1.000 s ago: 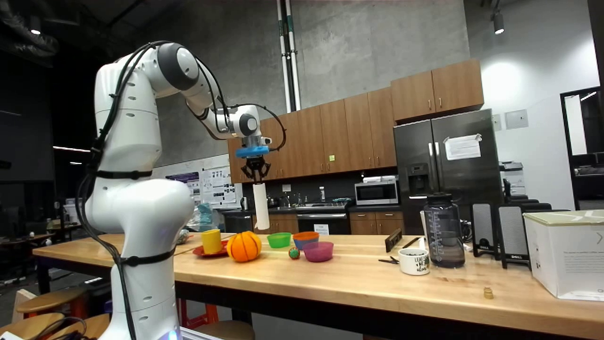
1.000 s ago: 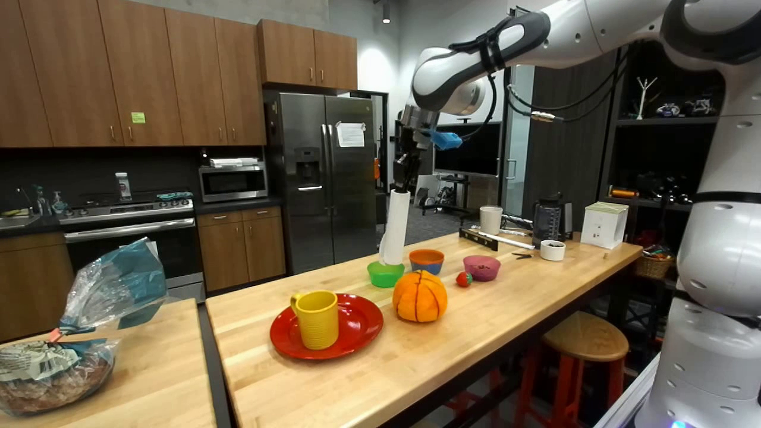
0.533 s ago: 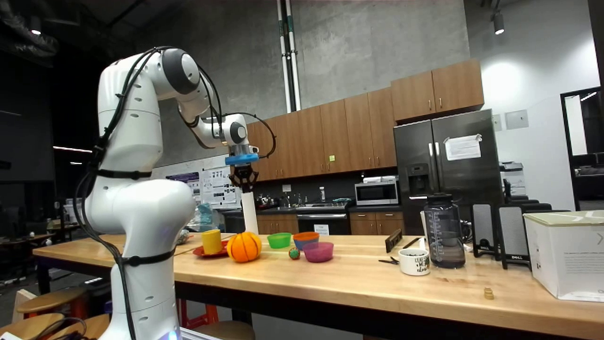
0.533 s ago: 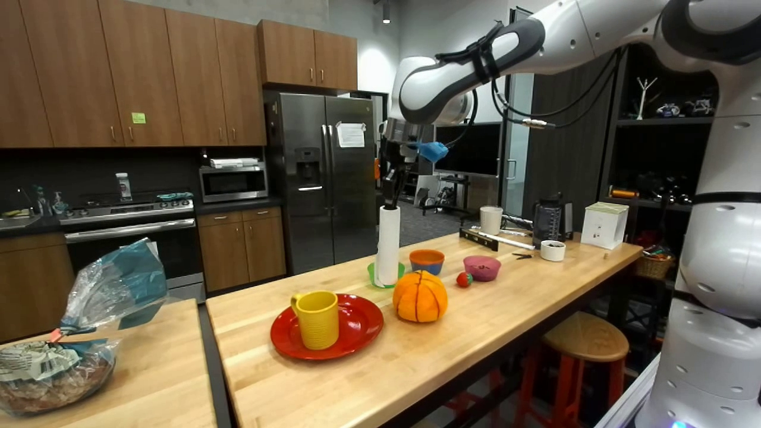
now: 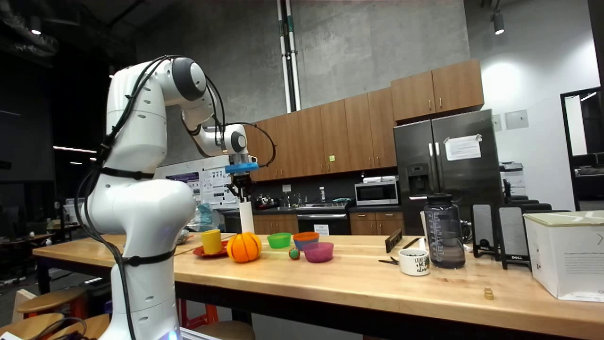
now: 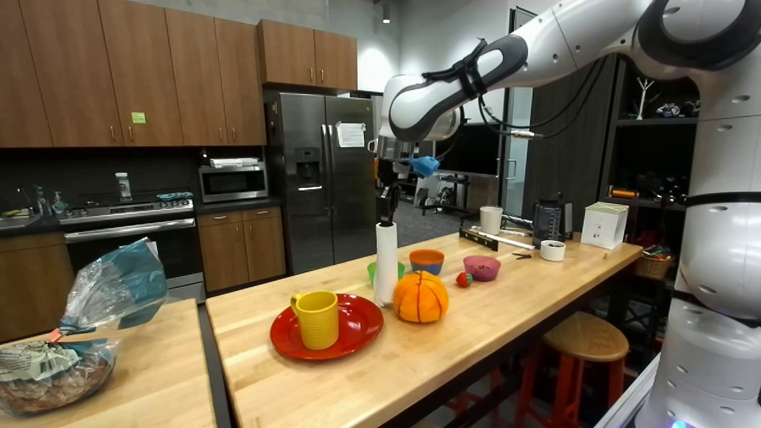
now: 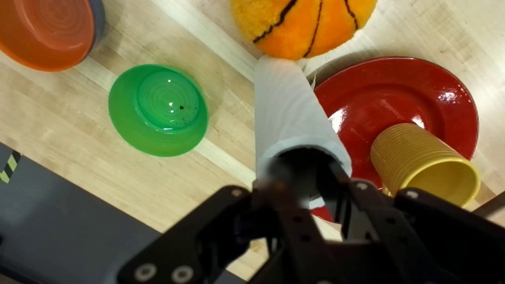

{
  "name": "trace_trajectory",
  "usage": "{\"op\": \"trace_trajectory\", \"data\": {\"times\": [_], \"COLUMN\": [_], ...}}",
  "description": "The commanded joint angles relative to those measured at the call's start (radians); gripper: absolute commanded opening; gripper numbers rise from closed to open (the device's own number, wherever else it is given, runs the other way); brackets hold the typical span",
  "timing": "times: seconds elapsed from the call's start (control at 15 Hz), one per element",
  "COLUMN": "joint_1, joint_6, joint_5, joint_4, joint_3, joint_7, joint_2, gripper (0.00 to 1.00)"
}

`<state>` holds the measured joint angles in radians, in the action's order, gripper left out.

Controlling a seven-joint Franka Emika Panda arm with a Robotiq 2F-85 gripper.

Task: Move the tissue roll to the left

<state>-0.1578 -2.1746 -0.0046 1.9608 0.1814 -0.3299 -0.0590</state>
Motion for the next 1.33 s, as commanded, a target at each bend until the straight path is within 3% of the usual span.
{"op": "trace_trajectory", "data": {"times": [0.0, 0.73, 0.87, 0.93, 1.13, 1.27], "joint_1": [-0.006, -0.004, -0.004, -0.004, -0.003, -0.003], "joint_6": [0.029, 0.025, 0.025, 0.026, 0.027, 0.027], "joint_5": [-0.023, -0.037, -0.037, -0.037, -0.037, -0.037], "joint_4": [-0.037, -0.055, -0.057, -0.058, -0.062, -0.063], "joint_3": [0.002, 0.002, 0.002, 0.002, 0.001, 0.001], "joint_7": [-0.013, -0.008, -0.008, -0.008, -0.007, -0.008], "joint_2": [-0.031, -0.051, -0.051, -0.051, -0.051, -0.05], "gripper": [0.53, 0.51, 0.39, 0.23, 0.12, 0.0]}}
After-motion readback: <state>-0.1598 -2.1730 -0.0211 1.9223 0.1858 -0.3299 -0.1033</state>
